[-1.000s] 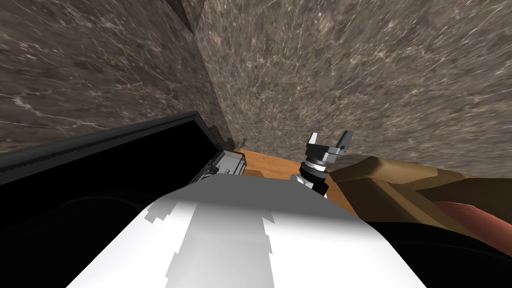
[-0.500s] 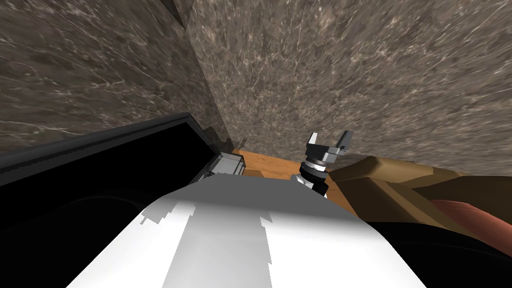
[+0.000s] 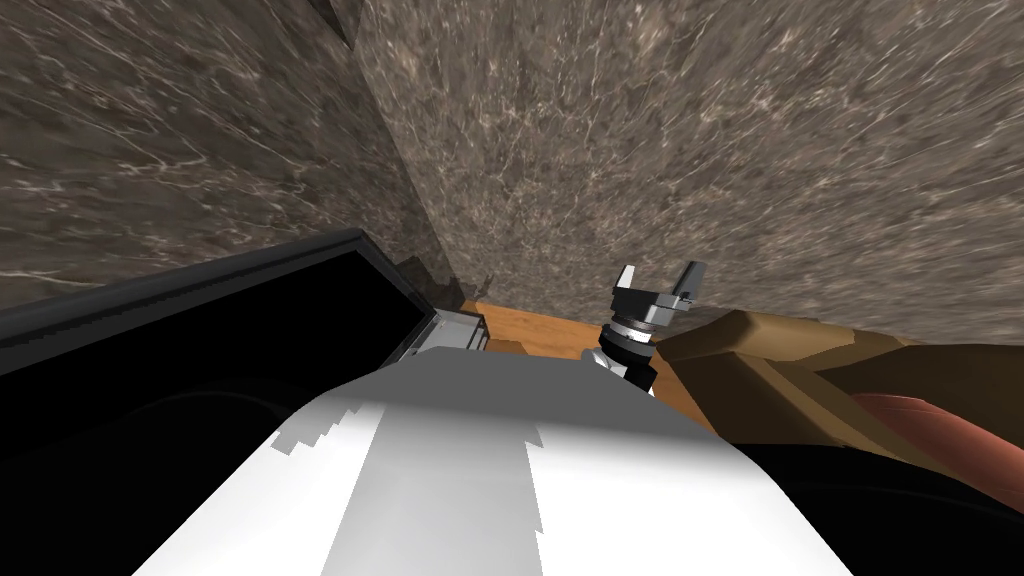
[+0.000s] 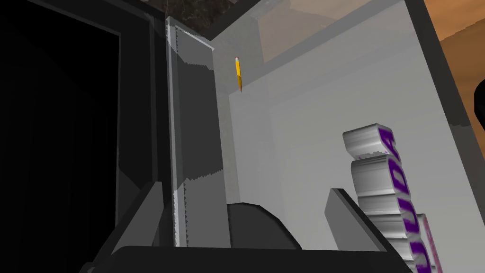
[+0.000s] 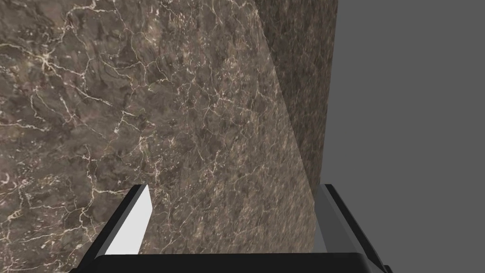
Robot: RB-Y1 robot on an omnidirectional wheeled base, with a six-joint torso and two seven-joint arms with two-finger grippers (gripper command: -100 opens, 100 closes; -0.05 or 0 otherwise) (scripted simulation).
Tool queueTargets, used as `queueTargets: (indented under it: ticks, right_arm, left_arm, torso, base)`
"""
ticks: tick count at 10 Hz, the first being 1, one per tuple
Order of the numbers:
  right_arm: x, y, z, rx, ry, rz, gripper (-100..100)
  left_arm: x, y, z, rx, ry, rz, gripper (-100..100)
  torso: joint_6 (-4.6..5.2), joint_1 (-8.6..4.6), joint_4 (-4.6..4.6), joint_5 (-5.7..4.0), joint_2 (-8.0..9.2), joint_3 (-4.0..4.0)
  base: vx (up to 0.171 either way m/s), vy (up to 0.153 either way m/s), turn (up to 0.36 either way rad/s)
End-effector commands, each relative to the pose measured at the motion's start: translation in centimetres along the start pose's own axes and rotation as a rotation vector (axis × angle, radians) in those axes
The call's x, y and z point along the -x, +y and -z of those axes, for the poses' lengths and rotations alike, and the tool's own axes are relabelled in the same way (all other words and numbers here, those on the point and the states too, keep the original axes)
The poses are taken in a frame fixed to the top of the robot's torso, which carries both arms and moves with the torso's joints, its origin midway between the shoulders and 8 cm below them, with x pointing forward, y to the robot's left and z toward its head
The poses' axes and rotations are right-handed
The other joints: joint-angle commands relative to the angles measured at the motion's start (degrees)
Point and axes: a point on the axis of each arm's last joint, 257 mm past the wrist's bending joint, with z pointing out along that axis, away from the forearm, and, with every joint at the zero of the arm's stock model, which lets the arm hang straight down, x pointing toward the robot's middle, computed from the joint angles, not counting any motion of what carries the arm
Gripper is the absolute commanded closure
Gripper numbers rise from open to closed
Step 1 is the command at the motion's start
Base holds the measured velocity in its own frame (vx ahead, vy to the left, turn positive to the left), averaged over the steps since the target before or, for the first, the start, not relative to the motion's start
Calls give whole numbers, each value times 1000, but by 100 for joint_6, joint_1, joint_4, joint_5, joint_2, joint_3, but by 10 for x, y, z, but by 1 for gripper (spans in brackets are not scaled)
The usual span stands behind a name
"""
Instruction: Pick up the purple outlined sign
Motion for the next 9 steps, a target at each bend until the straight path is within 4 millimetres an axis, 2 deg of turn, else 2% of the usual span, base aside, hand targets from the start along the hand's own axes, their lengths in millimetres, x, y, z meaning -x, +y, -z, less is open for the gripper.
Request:
queueTargets:
  ticks: [1, 4, 5, 7, 8, 9]
  right_arm:
    - [0, 0, 0, 0, 0, 0, 0]
    - [0, 0, 0, 0, 0, 0, 0]
    - [0, 0, 0, 0, 0, 0, 0]
    - [0, 0, 0, 0, 0, 0, 0]
    - [0, 0, 0, 0, 0, 0, 0]
    - [0, 0, 0, 0, 0, 0, 0]
  left_arm:
    - [8, 9, -1, 26, -24, 21, -100]
    - [73, 62, 24, 165, -162, 136, -100]
    - [75, 65, 25, 173, -167, 136, -100]
    - [113, 98, 49, 256, -258, 212, -100]
    - [113, 98, 49, 256, -258, 212, -100]
    - [130, 113, 62, 293, -300, 248, -100]
  torso:
    - [0, 0, 0, 0, 0, 0]
    - [0, -3, -1, -1, -6, -3]
    - [1, -1, -2, 0, -14, -8]
    - [1, 3, -1, 0, -8, -5]
    - [1, 7, -2, 1, -10, -6]
    - [0, 3, -1, 1, -3, -2]
  base:
    - [67, 6, -28]
    - [97, 1, -96]
    - [99, 9, -16]
    - [100, 20, -80]
    - [75, 20, -25]
    - [66, 5, -44]
